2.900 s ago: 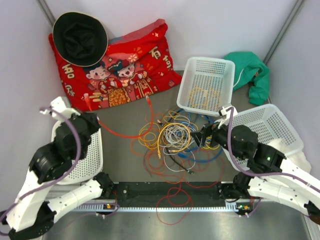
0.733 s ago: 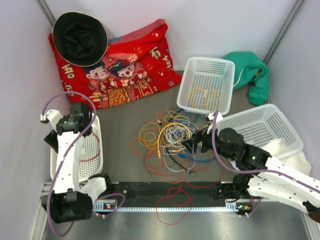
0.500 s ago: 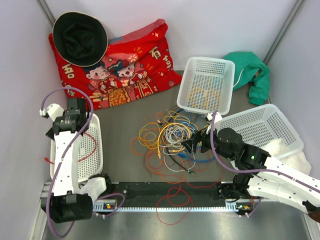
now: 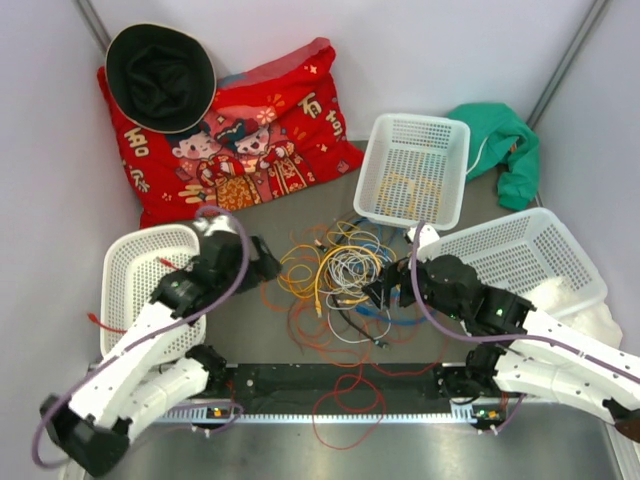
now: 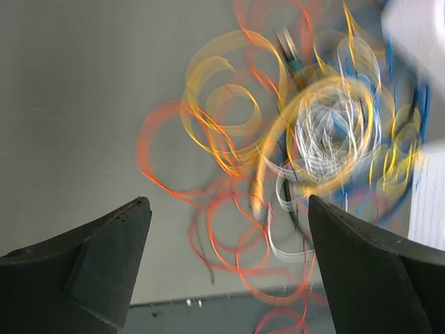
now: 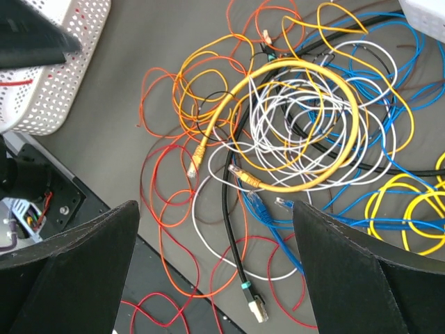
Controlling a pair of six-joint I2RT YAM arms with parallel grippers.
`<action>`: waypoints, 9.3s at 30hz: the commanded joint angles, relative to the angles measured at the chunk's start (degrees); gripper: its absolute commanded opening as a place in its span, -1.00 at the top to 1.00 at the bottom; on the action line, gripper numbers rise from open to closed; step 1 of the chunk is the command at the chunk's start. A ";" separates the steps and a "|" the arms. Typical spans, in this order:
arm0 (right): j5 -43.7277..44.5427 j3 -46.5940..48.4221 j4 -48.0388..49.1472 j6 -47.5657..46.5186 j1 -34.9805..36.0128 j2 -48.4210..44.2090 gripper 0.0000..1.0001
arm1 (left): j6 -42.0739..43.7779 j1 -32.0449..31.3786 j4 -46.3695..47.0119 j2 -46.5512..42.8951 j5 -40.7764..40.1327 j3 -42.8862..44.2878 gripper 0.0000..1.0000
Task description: Untangle the cables
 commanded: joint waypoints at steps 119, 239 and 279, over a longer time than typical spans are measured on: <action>-4.61 2.03 6.56 -1.68 0.55 -5.31 -0.73 | 27.84 -40.31 8.18 29.65 -29.71 57.64 1.00; -5.67 52.93 -22.88 -10.21 -1.91 19.04 0.84 | 47.10 -40.31 73.49 3.48 -16.69 -0.34 1.00; -9.27 36.58 -10.67 -8.54 -1.91 22.11 -0.97 | 54.17 -43.55 43.54 -9.99 -92.47 19.54 1.00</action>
